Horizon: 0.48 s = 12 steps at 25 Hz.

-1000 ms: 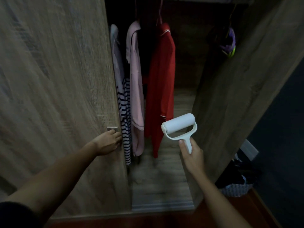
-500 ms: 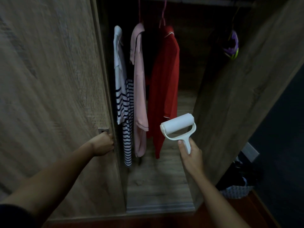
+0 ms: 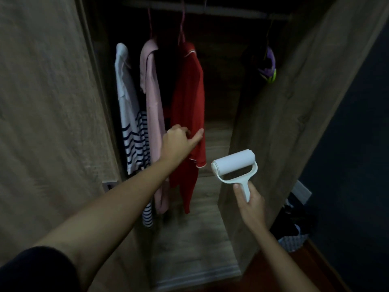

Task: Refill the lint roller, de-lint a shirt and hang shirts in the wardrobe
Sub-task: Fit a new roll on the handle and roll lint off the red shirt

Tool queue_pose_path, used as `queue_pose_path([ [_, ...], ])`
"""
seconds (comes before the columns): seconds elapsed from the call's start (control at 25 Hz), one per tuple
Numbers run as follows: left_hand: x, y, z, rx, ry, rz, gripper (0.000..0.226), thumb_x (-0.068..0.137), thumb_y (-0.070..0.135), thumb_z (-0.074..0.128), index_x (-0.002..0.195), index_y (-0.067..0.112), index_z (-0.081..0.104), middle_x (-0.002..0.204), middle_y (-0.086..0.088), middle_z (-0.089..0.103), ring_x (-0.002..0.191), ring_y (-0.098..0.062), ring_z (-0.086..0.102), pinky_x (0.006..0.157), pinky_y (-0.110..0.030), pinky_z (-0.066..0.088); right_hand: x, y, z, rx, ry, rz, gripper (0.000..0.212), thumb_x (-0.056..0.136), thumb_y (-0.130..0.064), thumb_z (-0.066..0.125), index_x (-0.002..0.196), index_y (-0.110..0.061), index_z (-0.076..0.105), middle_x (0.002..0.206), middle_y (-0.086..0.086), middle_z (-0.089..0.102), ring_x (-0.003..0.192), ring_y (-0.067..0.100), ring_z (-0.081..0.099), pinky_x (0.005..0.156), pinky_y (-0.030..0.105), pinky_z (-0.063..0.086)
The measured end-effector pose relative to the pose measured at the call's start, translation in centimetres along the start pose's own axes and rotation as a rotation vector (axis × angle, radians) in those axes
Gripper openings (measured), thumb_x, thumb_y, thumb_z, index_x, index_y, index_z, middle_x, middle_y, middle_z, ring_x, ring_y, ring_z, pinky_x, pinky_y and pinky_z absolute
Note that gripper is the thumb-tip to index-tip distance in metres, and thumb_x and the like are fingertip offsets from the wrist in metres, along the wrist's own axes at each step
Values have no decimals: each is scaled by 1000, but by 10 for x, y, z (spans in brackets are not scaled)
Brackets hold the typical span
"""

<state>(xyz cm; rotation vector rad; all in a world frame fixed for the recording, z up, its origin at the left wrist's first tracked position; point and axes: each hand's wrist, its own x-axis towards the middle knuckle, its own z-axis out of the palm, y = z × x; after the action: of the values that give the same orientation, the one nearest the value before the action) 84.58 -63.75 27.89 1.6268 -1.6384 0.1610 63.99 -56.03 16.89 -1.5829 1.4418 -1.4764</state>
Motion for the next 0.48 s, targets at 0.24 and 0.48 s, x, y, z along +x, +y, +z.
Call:
queue_pose_path([
  [0.24,28,48,30,-166,-12,-149,23,88,27,60,85,5,63,91,-12,62,88,-30,61,69,-31,38,35,11,-23,-14,4,-18,19,91,-28,56,81,-12,59,65,0,60,62,6,57,58,21,43],
  [0.48,-3,30,-14,-467,184,-145,14,95,16,53,83,14,46,61,7,42,55,-4,41,61,-31,31,85,13,-12,28,-45,-55,16,91,-26,57,79,-17,59,62,-4,58,61,2,55,56,17,40],
])
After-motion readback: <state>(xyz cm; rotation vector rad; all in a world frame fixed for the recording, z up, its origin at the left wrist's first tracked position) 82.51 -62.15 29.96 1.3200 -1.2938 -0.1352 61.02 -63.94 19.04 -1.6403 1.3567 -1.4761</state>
